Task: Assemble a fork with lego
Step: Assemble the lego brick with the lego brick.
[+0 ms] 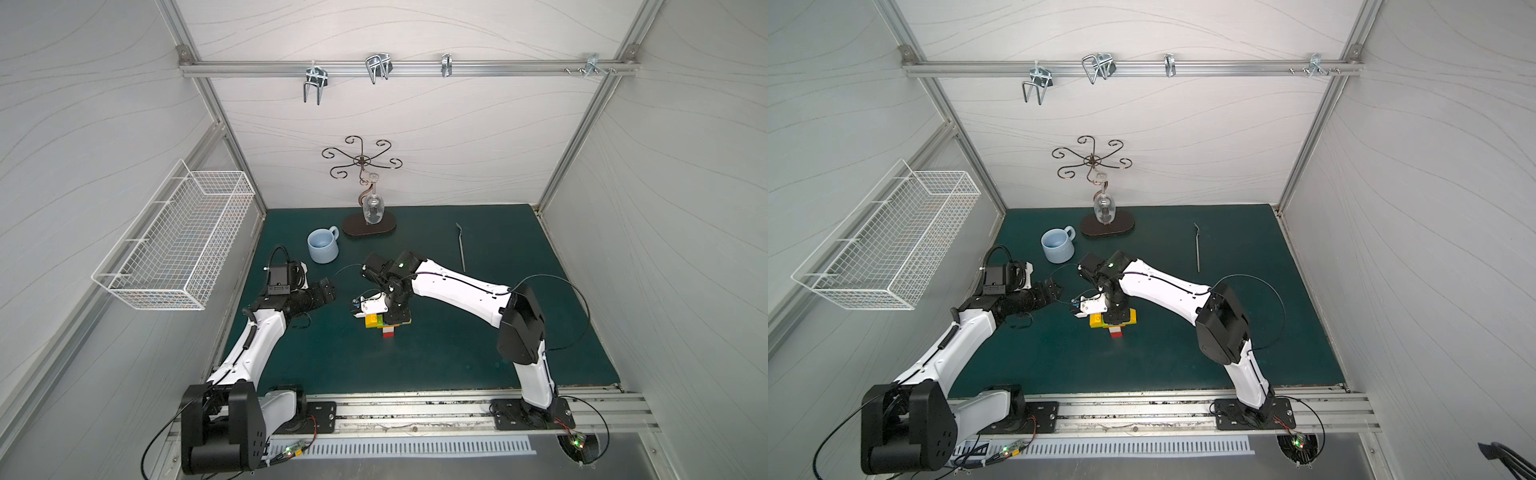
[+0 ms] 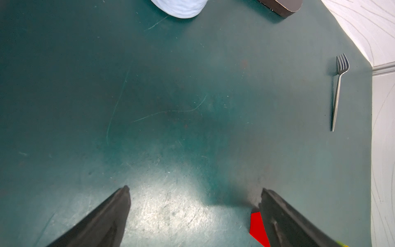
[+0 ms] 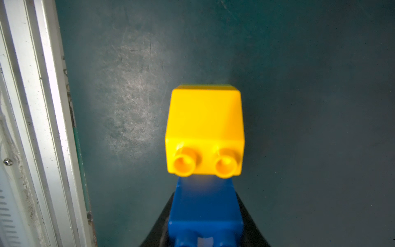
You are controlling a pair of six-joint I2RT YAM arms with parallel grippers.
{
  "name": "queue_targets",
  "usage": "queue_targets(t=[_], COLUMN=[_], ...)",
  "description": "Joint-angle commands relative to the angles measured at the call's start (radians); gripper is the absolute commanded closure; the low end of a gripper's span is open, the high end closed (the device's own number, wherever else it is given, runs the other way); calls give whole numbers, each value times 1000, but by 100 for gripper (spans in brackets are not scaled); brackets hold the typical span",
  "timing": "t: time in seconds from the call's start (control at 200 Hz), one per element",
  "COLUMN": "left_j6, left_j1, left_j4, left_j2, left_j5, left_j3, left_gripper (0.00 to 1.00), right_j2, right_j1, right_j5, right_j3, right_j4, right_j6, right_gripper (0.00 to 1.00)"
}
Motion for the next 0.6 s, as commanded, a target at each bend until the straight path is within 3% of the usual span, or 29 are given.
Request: queue_targets(t=[0.0,0.595], left_j6=[-14,-14], left_j1=[7,7], left_j4=[32,37], left_j2=[1,4], left_j5=[1,8], left_j3=[3,3], left_gripper=[0,0], right_j2=[136,-77], right_j1=[9,-68], right_j5=[-41,-175], right_j3=[-107,-21], right_j4=[-108,-2], right_j6=[2,104], right_gripper=[100,100])
